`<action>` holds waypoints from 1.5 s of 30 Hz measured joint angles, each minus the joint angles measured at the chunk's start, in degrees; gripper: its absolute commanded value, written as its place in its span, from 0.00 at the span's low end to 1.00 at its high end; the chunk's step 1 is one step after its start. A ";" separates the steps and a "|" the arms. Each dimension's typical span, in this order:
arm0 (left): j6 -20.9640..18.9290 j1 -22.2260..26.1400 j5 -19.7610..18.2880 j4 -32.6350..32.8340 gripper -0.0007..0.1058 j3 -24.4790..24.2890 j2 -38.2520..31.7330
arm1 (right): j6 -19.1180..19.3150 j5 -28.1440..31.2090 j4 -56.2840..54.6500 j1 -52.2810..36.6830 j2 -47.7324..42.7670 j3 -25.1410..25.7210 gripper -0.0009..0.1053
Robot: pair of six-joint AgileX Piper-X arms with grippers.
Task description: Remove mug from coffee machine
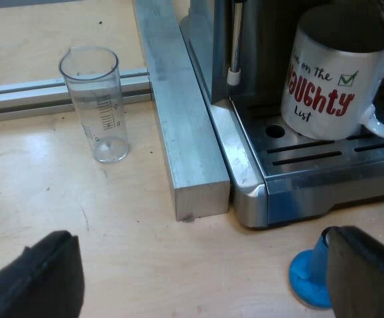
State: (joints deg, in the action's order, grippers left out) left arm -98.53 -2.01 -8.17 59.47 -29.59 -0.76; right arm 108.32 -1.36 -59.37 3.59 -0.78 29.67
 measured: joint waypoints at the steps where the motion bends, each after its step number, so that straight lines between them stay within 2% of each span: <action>1: 0.00 0.00 0.00 -0.32 0.72 0.13 0.00 | 0.00 0.00 0.00 0.00 0.00 0.00 0.68; 24: 0.00 0.00 -0.17 -0.09 0.72 -0.29 0.00 | 0.00 -1.38 -0.66 0.00 0.14 1.01 0.68; 30: -0.28 0.00 -4.05 1.68 0.72 -3.64 0.00 | 0.00 -7.10 -1.17 0.00 4.83 5.08 0.68; 36: -4.44 0.00 -10.41 -2.14 0.72 -3.98 0.00 | -0.78 -11.61 0.11 2.33 12.36 8.46 0.68; 42: -4.21 -4.76 -11.50 -7.67 0.72 -3.87 0.00 | -0.67 -12.12 0.12 9.24 18.75 10.47 0.68; 45: -1.71 -8.02 -11.50 -11.75 0.72 -2.97 0.38 | -0.67 -12.25 0.94 12.61 21.41 10.62 0.68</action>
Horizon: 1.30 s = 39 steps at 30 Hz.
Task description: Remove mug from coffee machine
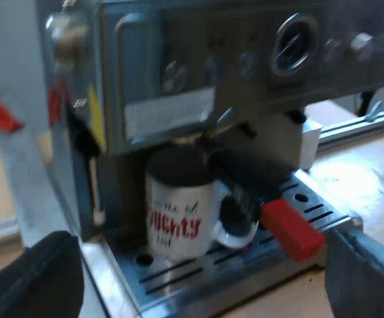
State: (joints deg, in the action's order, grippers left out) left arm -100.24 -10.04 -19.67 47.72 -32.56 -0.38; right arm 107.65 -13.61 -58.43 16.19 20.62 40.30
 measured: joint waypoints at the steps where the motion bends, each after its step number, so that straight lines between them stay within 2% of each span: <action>1: 0.40 -1.04 -0.14 -1.97 0.72 0.61 0.46 | 0.00 -0.09 0.39 1.95 1.11 0.00 0.68; 5: 1.66 -4.03 -0.14 -9.01 0.72 4.90 1.45 | 0.00 -0.07 3.18 7.55 4.57 0.00 0.68; 8: 1.68 -4.10 -0.14 -11.72 0.72 7.55 1.48 | 0.00 0.23 6.08 11.12 6.52 0.00 0.68; 17: 1.74 -4.10 -0.14 -14.47 0.72 14.71 1.57 | 0.00 5.83 13.20 19.36 12.96 0.00 0.68; 34: 1.74 -4.10 -0.14 -15.36 0.72 20.30 1.61 | -0.40 10.86 28.75 28.64 32.94 0.00 0.68; 39: 1.74 -4.10 -0.14 -15.36 0.72 20.61 1.71 | -0.50 12.80 31.36 30.32 36.20 0.00 0.68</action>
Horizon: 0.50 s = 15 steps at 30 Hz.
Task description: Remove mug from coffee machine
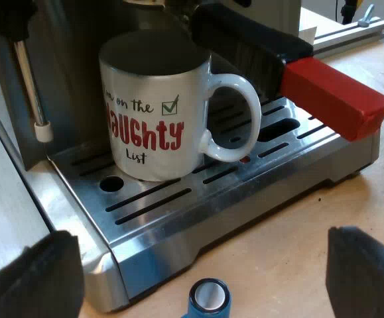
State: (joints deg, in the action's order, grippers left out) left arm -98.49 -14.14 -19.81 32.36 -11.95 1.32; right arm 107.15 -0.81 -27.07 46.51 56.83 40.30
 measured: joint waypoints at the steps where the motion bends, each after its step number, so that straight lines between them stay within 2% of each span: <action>1: 0.00 0.00 0.00 0.00 0.72 0.00 0.00 | -0.21 0.20 0.15 0.12 0.21 0.00 0.68; 3: 0.00 0.00 0.00 0.00 0.72 0.00 0.00 | -1.09 0.81 0.87 0.59 0.95 0.00 0.68; 5: 0.00 0.00 0.00 0.00 0.72 0.00 0.00 | -4.35 4.22 3.71 1.54 3.21 0.00 0.68; 6: 0.00 0.00 0.00 0.00 0.72 0.00 0.00 | -7.73 7.58 9.29 2.33 6.71 -0.58 0.68; 7: 0.00 0.00 0.00 0.00 0.72 0.00 0.00 | -9.20 7.95 14.49 2.33 8.52 -2.16 0.68; 12: 0.00 0.00 0.00 0.00 0.72 0.00 0.00 | -13.15 8.03 25.71 2.33 10.86 -6.43 0.68; 15: 0.00 0.00 0.00 0.00 0.72 0.00 0.00 | -13.78 8.12 33.87 2.33 12.54 -9.22 0.68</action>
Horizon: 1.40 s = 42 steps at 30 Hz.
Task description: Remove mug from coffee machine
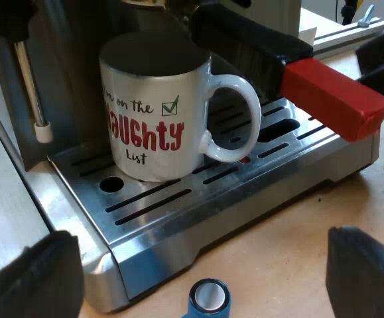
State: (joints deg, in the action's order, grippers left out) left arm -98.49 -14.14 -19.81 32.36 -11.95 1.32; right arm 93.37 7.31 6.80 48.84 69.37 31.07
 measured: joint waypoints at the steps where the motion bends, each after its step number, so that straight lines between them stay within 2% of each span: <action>1: 0.00 0.00 0.00 0.00 0.72 0.00 0.00 | -0.04 -0.02 0.96 0.00 0.30 -0.34 0.68; 6: 0.00 0.00 -0.11 -0.31 0.72 0.00 0.00 | -0.18 -0.02 5.05 0.00 1.91 -1.71 0.68; 7: 0.00 0.00 -0.11 -0.38 0.72 0.00 0.00 | -0.31 -0.23 7.84 0.00 4.60 -2.16 0.68; 11: 0.00 0.00 -0.11 -0.79 0.72 0.00 0.00 | -0.43 -4.21 14.47 0.00 9.57 -2.16 0.68; 12: 0.00 0.00 -0.11 -0.79 0.72 0.00 0.00 | 0.62 -4.49 16.26 0.00 10.68 -2.16 0.68; 15: 0.00 0.00 -0.11 -0.79 0.72 0.00 0.00 | 4.30 -4.49 19.33 0.00 13.06 -2.16 0.68; 25: 0.00 0.00 -0.22 -0.98 0.72 0.00 0.00 | 4.73 -4.11 32.01 0.00 20.59 -2.16 0.68; 28: 0.00 0.00 -0.22 -1.22 0.72 0.00 0.00 | 4.85 -1.03 37.07 0.00 23.13 -2.05 0.68; 35: 0.00 0.00 -0.22 -1.34 0.72 0.00 0.00 | 5.10 1.57 38.78 0.00 26.84 1.17 0.68; 38: 0.00 0.00 -1.91 -1.74 0.72 0.00 0.00 | 5.10 1.55 38.89 0.00 28.91 3.74 0.68; 39: 0.00 0.00 -3.55 -1.74 0.72 0.00 0.00 | 5.10 1.55 38.89 0.00 29.39 4.38 0.68; 42: 0.00 0.00 -3.99 -1.86 0.72 0.00 0.00 | 5.10 1.55 38.89 0.00 30.64 5.17 0.68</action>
State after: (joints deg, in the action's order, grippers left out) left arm -98.49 -14.14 -23.80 30.49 -11.95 1.32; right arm 98.47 8.86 45.69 48.84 100.02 36.24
